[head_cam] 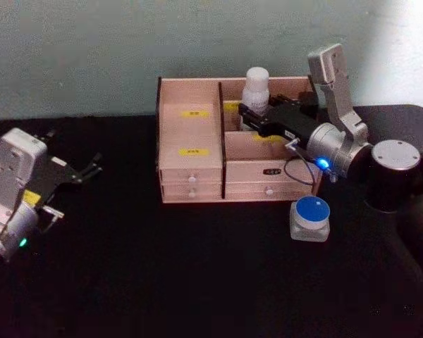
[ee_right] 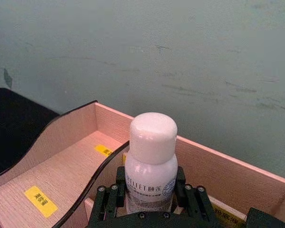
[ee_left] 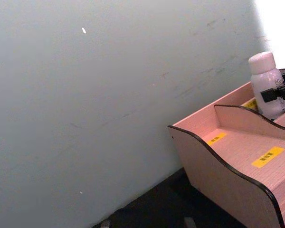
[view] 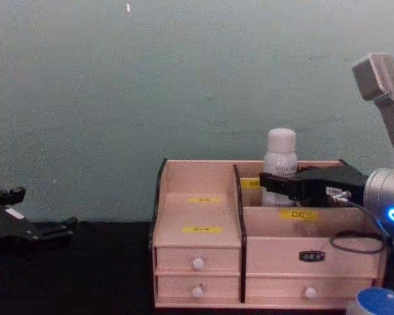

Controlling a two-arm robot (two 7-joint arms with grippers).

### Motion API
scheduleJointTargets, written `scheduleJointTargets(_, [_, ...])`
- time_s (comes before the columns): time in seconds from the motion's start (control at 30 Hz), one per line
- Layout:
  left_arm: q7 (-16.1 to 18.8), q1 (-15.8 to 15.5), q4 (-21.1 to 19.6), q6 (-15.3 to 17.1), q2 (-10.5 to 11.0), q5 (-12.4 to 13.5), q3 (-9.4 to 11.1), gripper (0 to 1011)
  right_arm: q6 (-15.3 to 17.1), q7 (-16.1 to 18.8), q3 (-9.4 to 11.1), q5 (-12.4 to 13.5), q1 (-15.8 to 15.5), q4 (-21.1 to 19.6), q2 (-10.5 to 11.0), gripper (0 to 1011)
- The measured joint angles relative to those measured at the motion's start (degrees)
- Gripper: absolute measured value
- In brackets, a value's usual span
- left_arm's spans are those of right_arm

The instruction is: Pick up the facial cleanser and watermelon frost from the table and place them into the tiered storage box.

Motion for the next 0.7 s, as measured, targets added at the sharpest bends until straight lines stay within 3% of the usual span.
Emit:
scheduleJointTargets(0.23, [0.0,0.0,0.0,0.0,0.0,0.0,0.0,1001,0.0,-0.1,0.0,0.1,0.0,0.0,0.0,616])
scheduleJointTargets(0.5, [0.0,0.0,0.0,0.0,0.0,0.0,0.0,1001,0.0,-0.1,0.0,0.1,0.0,-0.1,0.1,881])
scheduleJointTargets(0.7, [0.0,0.0,0.0,0.0,0.0,0.0,0.0,1001,0.0,0.0,0.0,0.1,-0.1,-0.1,0.1,1002])
